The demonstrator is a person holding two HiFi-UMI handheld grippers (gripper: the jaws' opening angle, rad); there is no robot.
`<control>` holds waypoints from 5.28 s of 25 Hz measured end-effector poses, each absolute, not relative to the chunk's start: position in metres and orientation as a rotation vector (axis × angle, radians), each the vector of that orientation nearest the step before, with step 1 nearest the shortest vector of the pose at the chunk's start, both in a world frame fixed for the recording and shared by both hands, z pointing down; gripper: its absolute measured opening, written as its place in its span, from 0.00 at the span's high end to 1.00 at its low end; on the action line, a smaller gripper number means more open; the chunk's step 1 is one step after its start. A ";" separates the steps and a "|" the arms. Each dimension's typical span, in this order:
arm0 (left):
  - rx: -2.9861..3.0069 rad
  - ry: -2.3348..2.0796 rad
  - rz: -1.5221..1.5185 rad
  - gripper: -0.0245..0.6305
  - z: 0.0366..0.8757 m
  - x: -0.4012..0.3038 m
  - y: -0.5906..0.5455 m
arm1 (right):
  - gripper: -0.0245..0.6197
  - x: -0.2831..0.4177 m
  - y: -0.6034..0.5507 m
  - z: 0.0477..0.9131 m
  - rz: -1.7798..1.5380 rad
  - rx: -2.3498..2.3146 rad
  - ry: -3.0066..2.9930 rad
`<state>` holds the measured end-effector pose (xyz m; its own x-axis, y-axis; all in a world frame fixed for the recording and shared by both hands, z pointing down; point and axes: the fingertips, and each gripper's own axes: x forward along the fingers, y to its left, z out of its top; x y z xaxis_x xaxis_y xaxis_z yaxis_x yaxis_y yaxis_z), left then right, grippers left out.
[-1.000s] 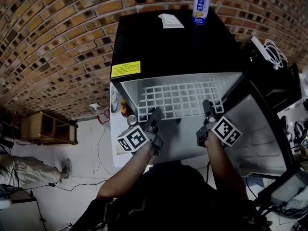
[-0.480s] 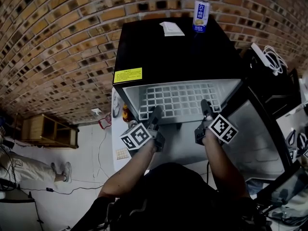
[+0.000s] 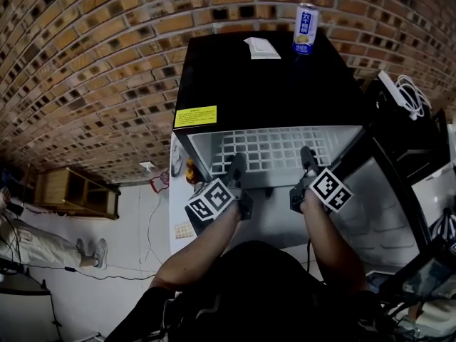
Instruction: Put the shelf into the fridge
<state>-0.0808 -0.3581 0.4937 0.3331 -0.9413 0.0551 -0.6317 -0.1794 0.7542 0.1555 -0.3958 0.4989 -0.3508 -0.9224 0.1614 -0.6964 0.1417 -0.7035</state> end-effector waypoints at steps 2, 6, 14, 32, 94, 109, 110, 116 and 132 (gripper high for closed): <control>1.909 -1.398 -0.572 0.78 0.494 -0.081 -0.359 | 0.70 0.156 -0.397 0.499 -1.028 -1.576 2.108; 1.905 -1.439 -0.587 0.78 0.492 -0.083 -0.360 | 0.70 0.155 -0.399 0.499 -1.012 -1.603 2.094; 1.888 -1.482 -0.587 0.77 0.493 -0.085 -0.368 | 0.69 0.156 -0.405 0.500 -0.955 -1.658 2.060; 1.877 -1.555 -0.614 0.77 0.493 -0.090 -0.401 | 0.68 0.152 -0.439 0.500 -0.948 -1.682 2.055; 2.374 -1.074 -0.442 0.97 0.441 -0.109 -0.194 | 0.89 0.035 -0.224 0.435 -0.708 -1.360 2.496; 2.466 -0.899 -0.413 0.97 0.439 -0.106 -0.153 | 0.92 0.064 -0.176 0.415 -0.584 -1.417 2.555; 2.482 -0.895 -0.401 0.97 0.437 -0.101 -0.150 | 0.92 0.068 -0.174 0.413 -0.566 -1.418 2.566; 2.472 -0.988 -0.341 0.97 0.436 -0.073 -0.133 | 0.93 0.094 -0.167 0.388 -0.495 -1.346 2.608; 2.438 -1.242 -0.162 0.97 0.423 -0.022 -0.104 | 0.95 0.158 -0.139 0.405 -0.574 -1.133 2.732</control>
